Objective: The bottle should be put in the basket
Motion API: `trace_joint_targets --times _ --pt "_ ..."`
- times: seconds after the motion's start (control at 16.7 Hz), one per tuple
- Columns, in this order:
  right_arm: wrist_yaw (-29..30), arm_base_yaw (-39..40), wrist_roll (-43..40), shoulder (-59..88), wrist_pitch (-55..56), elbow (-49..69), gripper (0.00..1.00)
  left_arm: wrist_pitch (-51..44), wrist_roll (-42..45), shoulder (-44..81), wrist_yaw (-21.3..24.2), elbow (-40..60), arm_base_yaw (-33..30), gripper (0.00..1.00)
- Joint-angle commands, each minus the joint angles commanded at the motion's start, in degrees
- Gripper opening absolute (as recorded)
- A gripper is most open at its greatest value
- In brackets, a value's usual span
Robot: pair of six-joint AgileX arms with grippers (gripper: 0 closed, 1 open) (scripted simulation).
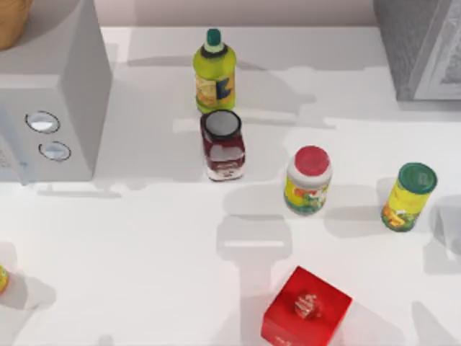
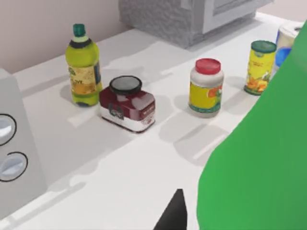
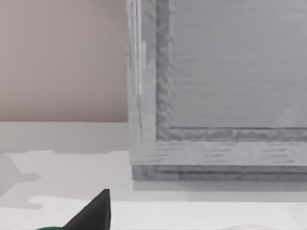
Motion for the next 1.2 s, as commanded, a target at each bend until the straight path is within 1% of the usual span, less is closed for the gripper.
trace_joint_targets --times 0.18,0.42,0.6,1.02,1.2 --pt "0.0 0.0 0.0 0.0 0.0 0.0 1.00 2.4 0.5 5.0 1.6 2.8 4.1 0.00" --pt "0.0 0.0 0.0 0.0 0.0 0.0 1.00 8.7 1.7 18.1 5.9 10.2 14.6 0.00" --pt "0.0 0.0 0.0 0.0 0.0 0.0 1.00 15.1 2.8 31.3 10.2 17.7 25.1 0.00" --pt "0.0 0.0 0.0 0.0 0.0 0.0 1.00 31.7 5.8 66.8 21.5 38.0 52.8 0.00" --pt "0.0 0.0 0.0 0.0 0.0 0.0 1.00 38.3 6.9 81.1 26.0 46.2 63.7 0.00"
